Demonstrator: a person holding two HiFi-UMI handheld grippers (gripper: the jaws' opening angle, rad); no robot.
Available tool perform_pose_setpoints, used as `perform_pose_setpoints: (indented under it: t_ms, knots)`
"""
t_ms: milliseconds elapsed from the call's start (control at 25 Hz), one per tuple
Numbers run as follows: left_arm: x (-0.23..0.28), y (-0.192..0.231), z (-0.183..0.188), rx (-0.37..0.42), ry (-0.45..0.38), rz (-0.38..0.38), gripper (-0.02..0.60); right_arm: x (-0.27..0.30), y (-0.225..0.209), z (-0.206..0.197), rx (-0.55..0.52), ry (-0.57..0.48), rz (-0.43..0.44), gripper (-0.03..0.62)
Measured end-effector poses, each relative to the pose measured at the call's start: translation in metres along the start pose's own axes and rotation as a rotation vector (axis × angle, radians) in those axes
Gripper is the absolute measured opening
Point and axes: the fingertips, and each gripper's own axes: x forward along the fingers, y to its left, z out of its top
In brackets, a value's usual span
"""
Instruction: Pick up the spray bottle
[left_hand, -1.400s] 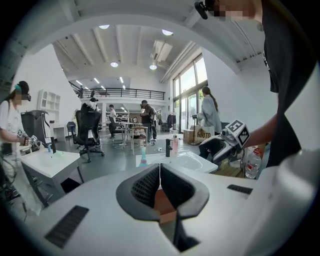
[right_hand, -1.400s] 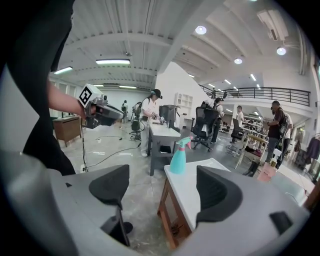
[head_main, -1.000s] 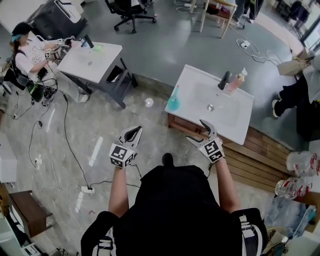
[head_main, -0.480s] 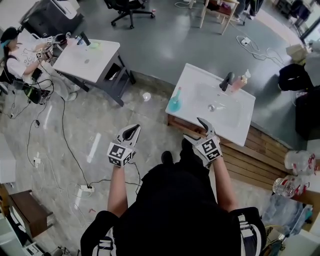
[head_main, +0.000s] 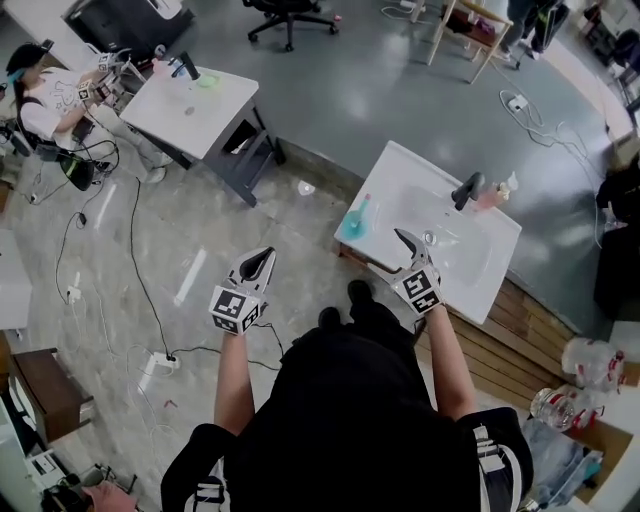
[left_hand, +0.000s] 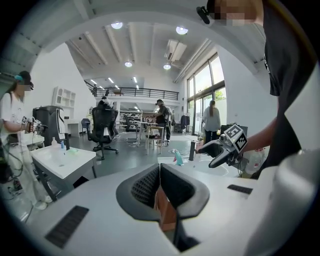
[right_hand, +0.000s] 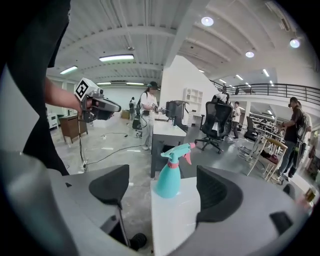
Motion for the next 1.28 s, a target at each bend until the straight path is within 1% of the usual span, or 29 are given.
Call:
perform_pose_setpoints:
  t_ms: [120,240,320,440,520,600,720,840,960,1080,1280]
  knots:
    - [0.013,0.005,0.008,-0.005,-0.002,0.028,0.025,0.017,-0.017,0.006,-0.025,-0.012,0.023,0.440]
    - [0.022,0.005,0.018,0.000,-0.005,0.047,0.025,0.032,-0.036,0.013,-0.037,-0.052,0.015,0.434]
    - [0.027,0.006,0.021,0.002,-0.002,0.064,0.025,0.043,-0.044,0.013,-0.064,-0.064,0.018,0.436]
    - [0.031,0.008,0.023,0.000,0.004,0.101,0.025,0.059,-0.053,0.008,-0.100,-0.066,0.052,0.439]
    - [0.030,0.010,0.022,-0.006,0.009,0.131,0.025,0.069,-0.055,0.003,-0.101,-0.058,0.087,0.451]
    - [0.027,0.013,0.019,-0.012,0.018,0.164,0.025,0.080,-0.055,-0.002,-0.101,-0.055,0.122,0.478]
    - [0.023,0.018,0.014,-0.025,0.029,0.210,0.025,0.092,-0.056,-0.005,-0.120,-0.052,0.157,0.483]
    - [0.019,0.023,0.010,-0.035,0.039,0.250,0.025,0.106,-0.059,-0.005,-0.139,-0.053,0.175,0.488]
    - [0.020,0.022,0.008,-0.043,0.050,0.282,0.025,0.117,-0.064,-0.007,-0.118,-0.072,0.199,0.489]
    - [0.021,0.020,0.005,-0.049,0.064,0.305,0.025,0.125,-0.066,-0.009,-0.115,-0.068,0.206,0.491]
    - [0.017,0.017,0.001,-0.052,0.080,0.337,0.025,0.138,-0.065,-0.010,-0.146,-0.077,0.223,0.497]
